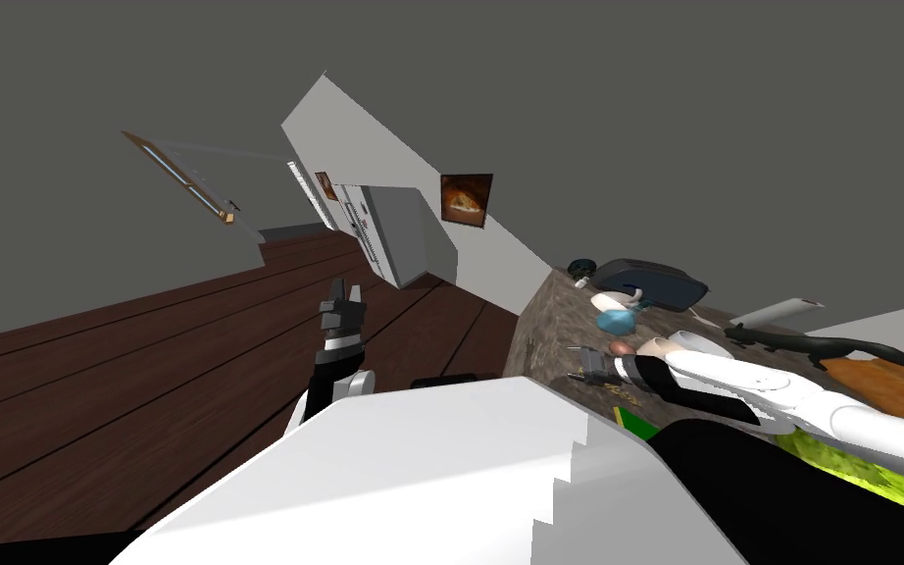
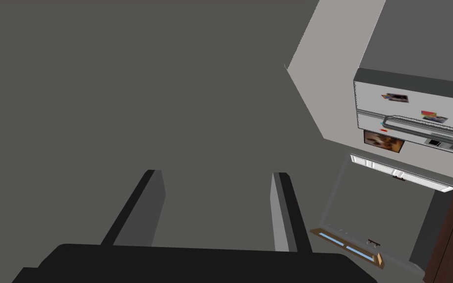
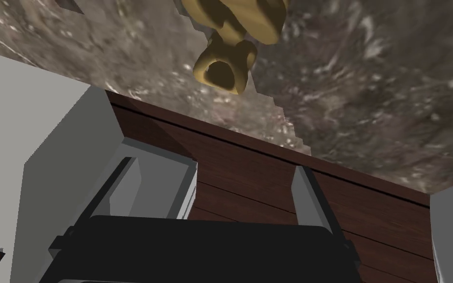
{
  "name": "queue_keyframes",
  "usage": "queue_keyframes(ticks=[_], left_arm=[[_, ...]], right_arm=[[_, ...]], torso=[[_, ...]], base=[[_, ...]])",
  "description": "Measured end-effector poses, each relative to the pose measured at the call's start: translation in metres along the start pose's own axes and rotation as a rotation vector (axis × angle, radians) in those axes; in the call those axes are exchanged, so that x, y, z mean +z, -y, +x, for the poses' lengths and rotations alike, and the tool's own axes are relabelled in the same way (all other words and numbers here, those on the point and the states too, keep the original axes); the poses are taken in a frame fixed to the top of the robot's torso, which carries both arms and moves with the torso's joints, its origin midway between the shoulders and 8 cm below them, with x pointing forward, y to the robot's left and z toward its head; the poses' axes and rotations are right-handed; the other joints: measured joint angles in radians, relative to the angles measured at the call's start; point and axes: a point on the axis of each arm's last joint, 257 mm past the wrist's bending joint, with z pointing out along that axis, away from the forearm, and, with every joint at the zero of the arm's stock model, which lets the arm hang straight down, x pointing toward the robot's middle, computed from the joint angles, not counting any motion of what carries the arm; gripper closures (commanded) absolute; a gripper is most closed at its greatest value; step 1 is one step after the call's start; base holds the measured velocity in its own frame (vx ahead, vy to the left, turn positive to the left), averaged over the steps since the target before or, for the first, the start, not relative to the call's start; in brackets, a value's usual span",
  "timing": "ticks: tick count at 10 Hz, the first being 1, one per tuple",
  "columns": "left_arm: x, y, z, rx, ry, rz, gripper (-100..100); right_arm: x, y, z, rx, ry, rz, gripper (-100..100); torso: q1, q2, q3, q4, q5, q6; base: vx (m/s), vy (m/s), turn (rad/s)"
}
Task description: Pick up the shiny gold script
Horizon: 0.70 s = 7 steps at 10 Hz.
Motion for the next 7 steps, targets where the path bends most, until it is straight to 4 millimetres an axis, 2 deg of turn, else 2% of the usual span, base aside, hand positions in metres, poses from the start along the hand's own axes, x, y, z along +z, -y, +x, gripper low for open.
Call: queue_keyframes(ticks=[1, 3, 7], left_arm=[[0.0, 0.0, 0.0, 0.0, 0.0, 0.0, 0], [0.0, 0.0, 0.0, 0.0, 0.0, 0.0, 0], [0.0, 0.0, 0.0, 0.0, 0.0, 0.0, 0]], right_arm=[[-0.002, -0.003, 0.012, -0.013, -0.035, -0.025, -100], [-0.008, -0.007, 0.021, -0.042, -0.079, -0.065, -100], [-0.019, -0.013, 0.052, -0.086, -0.181, -0.144, -100]], torso=[[-0.001, 0.001, 0.0, 0.0, 0.0, 0.0], [0.0, 0.0, 0.0, 0.0, 0.0, 0.0], [-0.001, 0.0, 0.0, 0.0, 0.0, 0.0]], base=[[-0.012, -0.048, 0.005], [-0.014, -0.047, -0.001], [-0.009, -0.051, -0.004]])
